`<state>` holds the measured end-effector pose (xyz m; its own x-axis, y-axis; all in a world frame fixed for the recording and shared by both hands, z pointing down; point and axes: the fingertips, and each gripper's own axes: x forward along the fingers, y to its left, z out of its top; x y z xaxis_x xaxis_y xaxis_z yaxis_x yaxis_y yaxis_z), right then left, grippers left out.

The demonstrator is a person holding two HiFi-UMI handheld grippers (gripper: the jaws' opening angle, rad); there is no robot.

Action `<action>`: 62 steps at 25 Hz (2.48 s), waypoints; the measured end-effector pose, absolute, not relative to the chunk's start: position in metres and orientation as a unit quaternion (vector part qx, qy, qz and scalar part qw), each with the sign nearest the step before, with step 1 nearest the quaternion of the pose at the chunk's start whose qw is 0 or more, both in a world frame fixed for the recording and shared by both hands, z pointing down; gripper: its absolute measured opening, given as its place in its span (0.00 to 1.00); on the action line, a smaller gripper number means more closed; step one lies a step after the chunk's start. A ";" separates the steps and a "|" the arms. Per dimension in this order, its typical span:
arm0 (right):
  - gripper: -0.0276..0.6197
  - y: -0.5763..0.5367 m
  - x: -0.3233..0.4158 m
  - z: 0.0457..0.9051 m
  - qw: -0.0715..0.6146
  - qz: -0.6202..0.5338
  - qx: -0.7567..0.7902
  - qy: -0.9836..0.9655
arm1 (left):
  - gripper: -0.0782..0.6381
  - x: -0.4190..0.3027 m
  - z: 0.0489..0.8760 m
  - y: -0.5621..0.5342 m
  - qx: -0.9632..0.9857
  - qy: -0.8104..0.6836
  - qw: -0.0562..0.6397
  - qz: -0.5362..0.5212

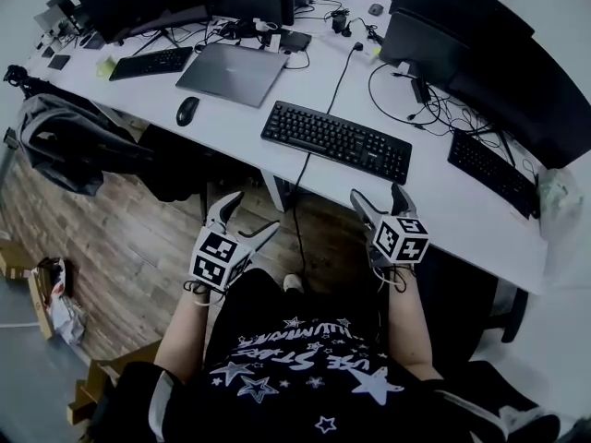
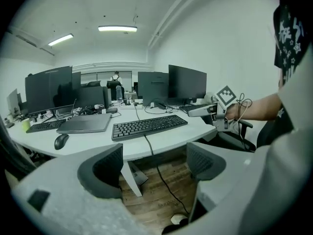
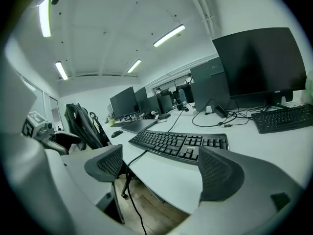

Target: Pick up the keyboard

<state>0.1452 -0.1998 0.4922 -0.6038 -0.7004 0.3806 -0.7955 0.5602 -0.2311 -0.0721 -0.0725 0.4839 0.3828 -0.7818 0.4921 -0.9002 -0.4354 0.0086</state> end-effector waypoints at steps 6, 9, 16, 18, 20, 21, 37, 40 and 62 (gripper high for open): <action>0.76 -0.214 0.140 0.503 0.162 0.189 0.406 -0.879 | 0.67 -0.073 0.498 -0.106 0.828 -0.484 0.142 0.244; 0.76 -0.230 0.144 0.506 0.177 0.179 0.416 -0.874 | 0.67 -0.075 0.503 -0.135 0.834 -0.468 0.132 0.261; 0.84 -0.269 0.154 0.518 0.294 0.113 0.405 -0.858 | 0.67 -0.067 0.525 -0.218 0.855 -0.400 0.082 0.320; 0.85 -0.283 0.153 0.524 0.336 0.101 0.385 -0.854 | 0.67 -0.066 0.529 -0.240 0.862 -0.387 0.077 0.318; 0.87 -0.297 0.151 0.533 0.379 0.106 0.359 -0.846 | 0.67 -0.067 0.533 -0.259 0.869 -0.372 0.080 0.317; 0.88 -0.302 0.150 0.538 0.403 0.108 0.342 -0.842 | 0.67 -0.068 0.535 -0.267 0.871 -0.363 0.078 0.321; 0.93 -0.352 0.101 0.598 0.654 0.023 0.096 -0.750 | 0.67 -0.084 0.553 -0.361 0.890 -0.266 0.015 0.371; 0.93 -0.355 0.105 0.608 0.679 0.028 0.062 -0.731 | 0.67 -0.090 0.555 -0.366 0.891 -0.262 0.019 0.371; 0.93 -0.357 0.097 0.626 0.708 0.064 -0.028 -0.703 | 0.67 -0.065 0.571 -0.389 0.883 -0.236 0.006 0.406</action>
<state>0.0966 -0.3572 0.6261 0.0040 0.1302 0.9915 -0.0518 0.9902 -0.1298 -0.0651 -0.3894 0.5710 0.5595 -0.4119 0.7192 -0.4210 -0.8887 -0.1814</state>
